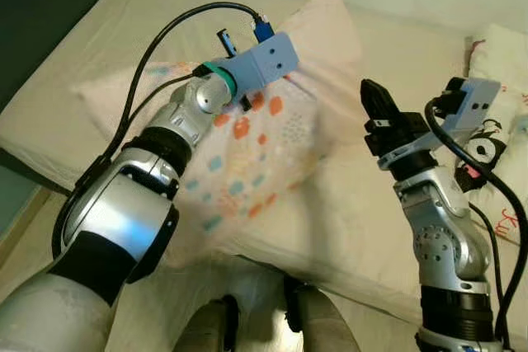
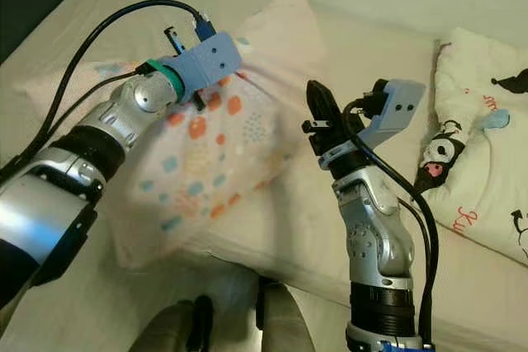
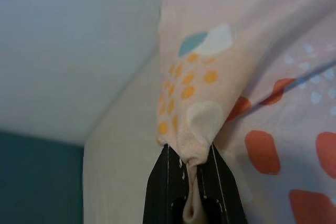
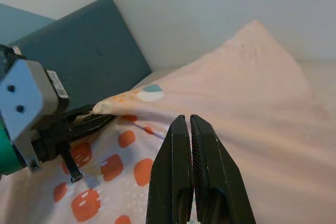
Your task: Clean up the room
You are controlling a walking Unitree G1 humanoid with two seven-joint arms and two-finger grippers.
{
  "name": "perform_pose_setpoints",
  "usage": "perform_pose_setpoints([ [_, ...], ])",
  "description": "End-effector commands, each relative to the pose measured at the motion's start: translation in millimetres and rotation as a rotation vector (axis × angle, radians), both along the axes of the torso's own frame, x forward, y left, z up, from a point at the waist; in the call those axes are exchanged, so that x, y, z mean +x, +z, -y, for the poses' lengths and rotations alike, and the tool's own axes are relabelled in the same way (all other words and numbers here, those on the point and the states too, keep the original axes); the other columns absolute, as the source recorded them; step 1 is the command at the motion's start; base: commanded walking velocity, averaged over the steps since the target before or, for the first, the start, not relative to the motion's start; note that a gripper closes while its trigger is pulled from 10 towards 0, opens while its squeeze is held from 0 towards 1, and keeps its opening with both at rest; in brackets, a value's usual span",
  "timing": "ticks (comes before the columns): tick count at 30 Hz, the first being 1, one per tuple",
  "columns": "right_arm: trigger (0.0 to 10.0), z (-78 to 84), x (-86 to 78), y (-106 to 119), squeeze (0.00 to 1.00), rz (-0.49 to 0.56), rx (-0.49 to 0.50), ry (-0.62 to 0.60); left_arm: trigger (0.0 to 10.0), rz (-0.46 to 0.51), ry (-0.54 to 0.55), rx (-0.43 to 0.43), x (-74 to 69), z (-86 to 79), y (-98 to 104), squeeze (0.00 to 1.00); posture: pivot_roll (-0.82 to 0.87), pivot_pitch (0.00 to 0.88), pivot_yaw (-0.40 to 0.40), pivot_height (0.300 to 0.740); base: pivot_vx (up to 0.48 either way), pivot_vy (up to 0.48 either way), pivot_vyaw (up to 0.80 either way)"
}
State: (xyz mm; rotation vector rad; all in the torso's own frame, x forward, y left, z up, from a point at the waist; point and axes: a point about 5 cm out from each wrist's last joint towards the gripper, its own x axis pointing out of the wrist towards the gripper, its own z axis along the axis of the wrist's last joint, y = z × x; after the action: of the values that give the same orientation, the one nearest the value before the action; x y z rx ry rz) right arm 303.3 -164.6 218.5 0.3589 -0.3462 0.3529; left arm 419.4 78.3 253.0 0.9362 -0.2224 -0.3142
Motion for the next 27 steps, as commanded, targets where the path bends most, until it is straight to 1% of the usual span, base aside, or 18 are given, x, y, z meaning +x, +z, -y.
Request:
perform_pose_setpoints([
  [1, 10.0, -1.4, -1.8, -2, 0.00, -0.011, 0.009, 0.008, 10.0, 0.013, 0.064, -0.018, 2.9, -7.2, 5, 0.00, -0.09, 0.232, 0.061, 0.740, 0.000, 0.000, 0.00],
  [3, 10.0, -1.4, -1.7, -2, 0.00, -0.012, 0.009, 0.009, 10.0, -0.014, 0.117, -0.038, 4.5, -14.1, 2, 0.00, -0.09, 0.232, 0.061, 0.740, 0.000, 0.000, 0.00],
  [4, 10.0, -1.4, -1.6, -2, 0.00, -0.012, 0.009, 0.010, 10.0, -0.045, 0.134, -0.090, 5.0, -16.9, -1, 0.00, -0.09, 0.231, 0.059, 0.740, 0.000, 0.000, 0.00],
  [6, 10.0, -2.0, -1.6, -2, 0.00, -0.012, 0.008, 0.012, 10.0, -0.085, 0.209, -0.204, 6.6, -28.9, -4, 0.00, -0.09, 0.230, 0.058, 0.740, 0.000, 0.000, 0.00],
  [7, 10.0, -2.0, -1.6, -2, 0.00, -0.012, 0.008, 0.012, 10.0, -0.085, 0.209, -0.204, 6.6, -28.9, -4, 0.00, -0.09, 0.230, 0.058, 0.740, 0.000, 0.000, 0.00],
  [8, 10.0, -2.3, -1.6, -2, 0.00, -0.012, 0.009, 0.013, 10.0, -0.085, 0.267, -0.275, 7.6, -38.6, -4, 0.00, -0.10, 0.230, 0.058, 0.740, 0.000, 0.000, 0.00],
  [9, 10.0, -2.6, -1.6, -2, 0.00, -0.012, 0.009, 0.014, 10.0, -0.066, 0.326, -0.320, 8.4, -47.9, -1, 0.00, -0.10, 0.230, 0.058, 0.740, 0.000, 0.000, 0.00],
  [10, 10.0, -2.6, -1.6, -2, 0.00, -0.012, 0.009, 0.014, 10.0, -0.066, 0.326, -0.320, 8.4, -47.9, -1, 0.00, -0.10, 0.230, 0.058, 0.740, 0.000, 0.000, 0.00],
  [11, 10.0, -2.8, -1.7, -2, 0.00, -0.012, 0.008, 0.015, 10.0, -0.040, 0.397, -0.369, 9.0, -59.3, 3, 0.00, -0.10, 0.231, 0.058, 0.740, 0.000, 0.000, 0.00],
  [14, 10.0, -2.8, -1.8, -2, 0.00, -0.013, 0.008, 0.015, 10.0, -0.033, 0.422, -0.382, 9.1, -63.3, 4, 0.00, -0.10, 0.231, 0.058, 0.740, 0.000, 0.000, 0.00],
  [16, 10.0, -3.3, -2.0, -2, 0.00, -0.013, 0.009, 0.017, 10.0, -0.018, 0.467, -0.404, 9.0, -71.6, 6, 0.00, -0.10, 0.234, 0.058, 0.740, 0.000, 0.000, 0.00],
  [17, 10.0, -3.3, -2.0, -2, 0.00, -0.013, 0.009, 0.017, 10.0, -0.018, 0.467, -0.404, 9.0, -71.6, 6, 0.00, -0.10, 0.234, 0.058, 0.740, 0.000, 0.000, 0.00],
  [20, 10.0, -4.0, -2.1, -2, 0.00, -0.013, 0.010, 0.019, 10.0, 0.016, 0.488, -0.414, 8.9, -77.4, 10, 0.00, -0.10, 0.235, 0.057, 0.740, 0.000, 0.000, 0.00],
  [21, 10.0, -4.2, -2.1, -2, 0.00, -0.013, 0.010, 0.019, 10.0, 0.044, 0.499, -0.413, 8.7, -79.9, 13, 0.00, -0.10, 0.236, 0.058, 0.740, 0.000, 0.000, 0.00],
  [22, 10.0, -4.3, -2.1, -2, 0.00, -0.013, 0.011, 0.020, 10.0, 0.063, 0.486, -0.426, 8.7, -79.4, 17, 0.00, -0.10, 0.235, 0.057, 0.740, 0.000, 0.000, 0.00],
  [24, 10.0, -4.3, -2.2, -2, 0.00, -0.013, 0.011, 0.020, 10.0, 0.080, 0.416, -0.434, 8.8, -70.7, 21, 0.00, -0.10, 0.237, 0.057, 0.740, 0.000, 0.000, 0.00],
  [26, 10.0, -4.3, -2.2, -2, 0.00, -0.013, 0.011, 0.020, 10.0, 0.080, 0.416, -0.434, 8.8, -70.7, 21, 0.00, -0.10, 0.237, 0.057, 0.740, 0.000, 0.000, 0.00],
  [27, 10.0, -4.3, -2.2, -2, 0.00, -0.013, 0.011, 0.020, 10.0, 0.083, 0.387, -0.436, 8.7, -66.6, 22, 0.00, -0.10, 0.237, 0.057, 0.740, 0.000, 0.000, 0.00],
])
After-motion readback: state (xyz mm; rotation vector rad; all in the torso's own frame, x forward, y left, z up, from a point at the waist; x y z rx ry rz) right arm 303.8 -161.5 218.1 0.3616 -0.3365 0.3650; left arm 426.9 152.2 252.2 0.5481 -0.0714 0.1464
